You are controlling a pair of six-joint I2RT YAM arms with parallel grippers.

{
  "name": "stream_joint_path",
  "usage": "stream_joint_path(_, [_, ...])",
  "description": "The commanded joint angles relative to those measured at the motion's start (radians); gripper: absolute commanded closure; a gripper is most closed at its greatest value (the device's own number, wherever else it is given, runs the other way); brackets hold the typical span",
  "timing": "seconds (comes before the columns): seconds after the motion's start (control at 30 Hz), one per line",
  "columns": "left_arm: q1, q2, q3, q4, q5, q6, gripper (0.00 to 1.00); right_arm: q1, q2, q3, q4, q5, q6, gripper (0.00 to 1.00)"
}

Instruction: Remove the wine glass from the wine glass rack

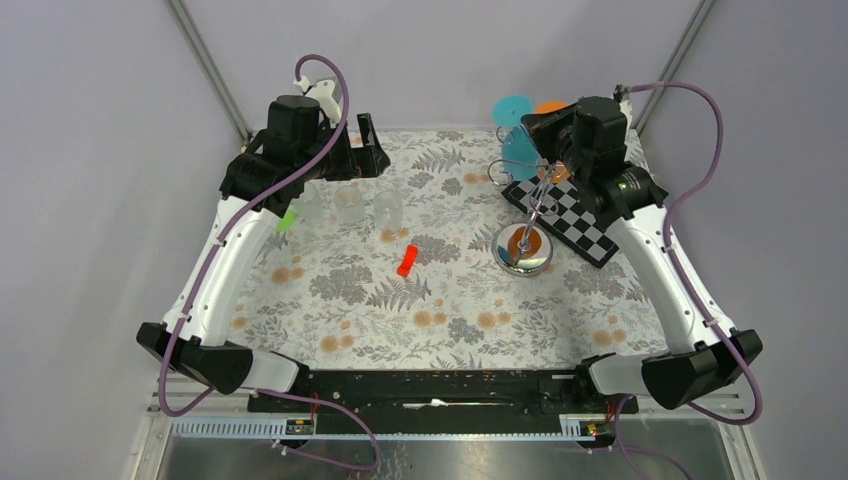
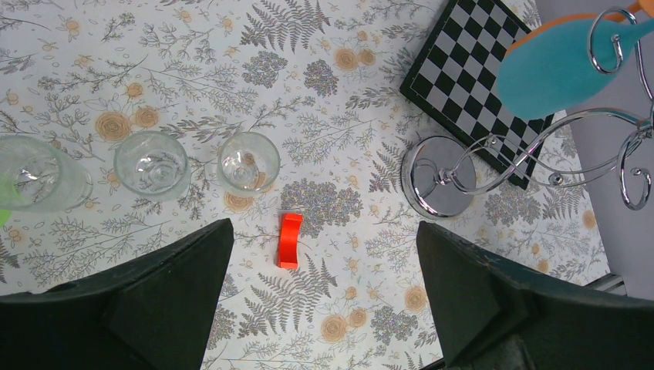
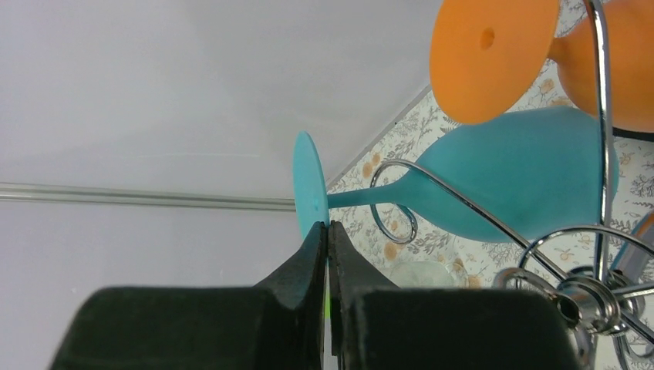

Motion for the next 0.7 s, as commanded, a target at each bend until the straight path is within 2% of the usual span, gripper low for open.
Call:
stream_joint_path(0.0, [0.004,-0.022,0.013,0.053,0.0,0.01,0.01,-0.01,-0.055,-0.001,0.018,-0.019,0.052,1.0])
stream_joint_path(0.67, [0.004,-0.032,0.004,0.052,0.003,0.002,0.01,-0.022,-0.124,-0.056,-0.004,-0.134,0.14,1.0])
